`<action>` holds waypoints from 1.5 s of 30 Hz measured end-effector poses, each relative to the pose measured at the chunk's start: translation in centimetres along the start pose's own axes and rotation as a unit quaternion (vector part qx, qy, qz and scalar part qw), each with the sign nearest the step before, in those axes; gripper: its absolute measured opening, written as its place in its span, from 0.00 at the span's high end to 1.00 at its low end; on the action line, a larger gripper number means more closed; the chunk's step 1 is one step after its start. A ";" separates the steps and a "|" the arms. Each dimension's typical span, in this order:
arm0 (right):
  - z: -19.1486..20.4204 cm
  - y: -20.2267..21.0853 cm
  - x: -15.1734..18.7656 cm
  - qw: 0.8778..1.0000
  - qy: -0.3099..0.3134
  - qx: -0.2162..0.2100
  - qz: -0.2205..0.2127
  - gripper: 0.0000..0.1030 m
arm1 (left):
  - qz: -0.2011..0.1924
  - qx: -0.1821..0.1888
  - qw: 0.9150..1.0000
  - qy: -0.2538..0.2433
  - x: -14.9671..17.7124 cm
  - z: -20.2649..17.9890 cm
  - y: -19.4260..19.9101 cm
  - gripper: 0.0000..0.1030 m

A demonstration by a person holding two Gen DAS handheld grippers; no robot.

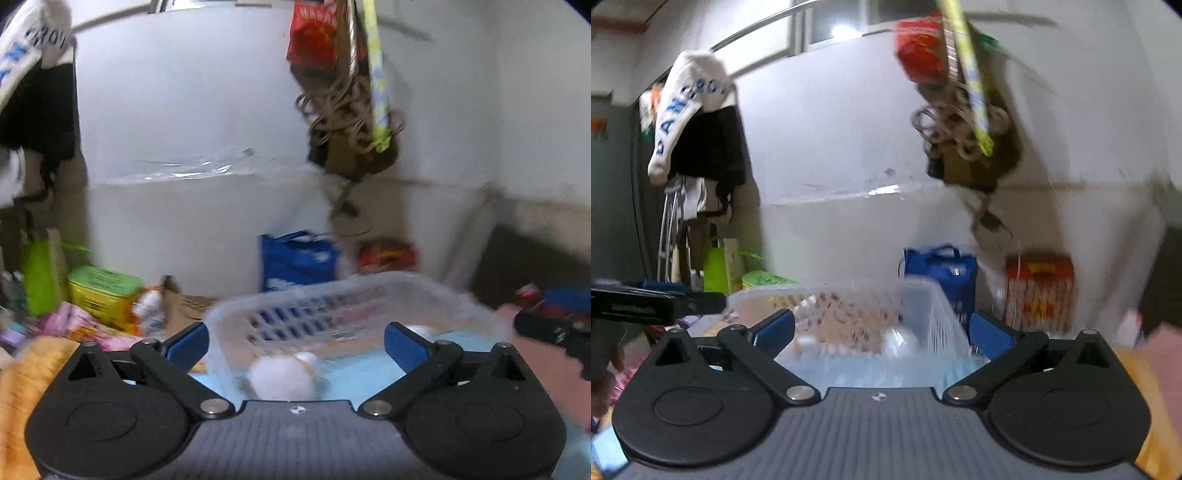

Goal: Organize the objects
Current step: 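Lift both held items and drop them into the clear basket, then grasp the red candy bag with the left gripper while the right grasps the red-and-white box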

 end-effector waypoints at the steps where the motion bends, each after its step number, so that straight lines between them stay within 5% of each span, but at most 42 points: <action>1: -0.2 0.7 0.8 1.000 -0.012 -0.001 -0.003 0.00 | -0.006 0.011 1.000 0.006 0.7 0.0 1.0 0.02; 8: -0.8 -0.1 5.8 0.997 0.009 0.008 0.075 0.00 | -0.033 0.026 0.999 -0.020 4.7 -0.7 4.9 0.06; 14: -1.1 -2.2 8.2 0.991 -0.009 -0.016 0.136 0.05 | 0.054 0.023 0.996 -0.069 9.3 -0.7 2.1 0.22; 19: -0.7 -1.4 8.5 0.989 -0.003 -0.023 0.146 0.05 | 0.089 0.020 0.994 -0.061 11.4 0.2 1.1 0.23; 25: -1.5 -0.9 9.5 0.988 -0.013 0.003 0.152 0.04 | 0.080 0.018 0.992 -0.091 12.6 -1.1 1.6 0.23; 38: -1.0 -4.0 11.7 0.984 -0.020 0.022 0.173 0.14 | 0.111 -0.018 0.991 -0.074 13.5 -1.1 0.0 0.23; 41: -0.6 -4.2 11.4 0.986 -0.008 0.021 0.168 0.22 | 0.106 -0.027 0.991 -0.078 13.4 -1.4 -0.2 0.22; 43: -0.6 -4.2 11.4 0.986 -0.010 0.019 0.167 0.38 | 0.111 -0.029 0.990 -0.079 13.6 -1.7 -0.6 0.22; 45: -0.5 -4.0 11.3 0.985 -0.017 0.015 0.169 0.37 | 0.115 -0.034 0.989 -0.084 13.9 -1.9 -1.0 0.22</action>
Point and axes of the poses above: each gripper's, at about its wrist camera, not at the fingertips, and y roughly against the way its jaws point, z to its left, x to its underside, the point moved 6 cm from there along -y, roughly the way its jaws point, and after that the axes turned 13 degrees about -x, right-handed, at the moved point
